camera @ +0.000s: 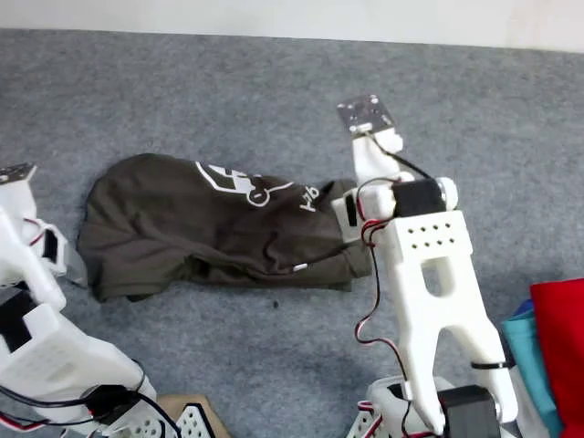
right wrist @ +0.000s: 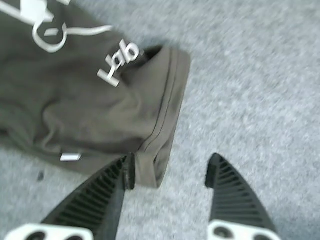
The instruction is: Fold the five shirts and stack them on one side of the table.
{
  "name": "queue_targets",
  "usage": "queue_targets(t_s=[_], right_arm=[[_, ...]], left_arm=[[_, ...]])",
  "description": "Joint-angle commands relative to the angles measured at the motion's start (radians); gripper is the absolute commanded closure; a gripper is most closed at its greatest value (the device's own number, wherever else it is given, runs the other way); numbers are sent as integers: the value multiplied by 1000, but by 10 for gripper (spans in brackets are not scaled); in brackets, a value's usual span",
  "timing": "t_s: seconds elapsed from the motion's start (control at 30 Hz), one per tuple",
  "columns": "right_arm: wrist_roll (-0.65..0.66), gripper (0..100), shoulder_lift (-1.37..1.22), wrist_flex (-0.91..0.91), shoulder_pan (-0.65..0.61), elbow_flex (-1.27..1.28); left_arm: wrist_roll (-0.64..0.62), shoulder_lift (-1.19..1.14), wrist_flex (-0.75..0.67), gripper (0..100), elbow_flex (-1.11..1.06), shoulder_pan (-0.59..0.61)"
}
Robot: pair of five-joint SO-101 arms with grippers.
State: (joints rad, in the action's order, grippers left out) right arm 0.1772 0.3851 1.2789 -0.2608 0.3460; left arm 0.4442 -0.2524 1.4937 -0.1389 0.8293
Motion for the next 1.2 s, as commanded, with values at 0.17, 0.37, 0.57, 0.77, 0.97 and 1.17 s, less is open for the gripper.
queue_targets(t_s=[0.17, 0.37, 0.57, 0.77, 0.97, 1.17], right_arm=[[-75, 803, -127, -180, 39, -13], [-121, 803, -209, -291, 39, -16], [-164, 803, -255, -398, 35, -18], [-215, 803, -348, -404, 35, -136], [-226, 803, -567, -409, 36, -312], [-226, 803, -809, -387, 39, -487]], left_arm=[[38, 27, 40, 793, 168, 84], [-92, 25, 31, 793, 275, -13], [-252, -8, 15, 793, 361, -213], [-387, -243, 12, 793, 576, -338], [-462, -516, 52, 793, 895, -390], [-506, -750, 152, 793, 1187, -392]])
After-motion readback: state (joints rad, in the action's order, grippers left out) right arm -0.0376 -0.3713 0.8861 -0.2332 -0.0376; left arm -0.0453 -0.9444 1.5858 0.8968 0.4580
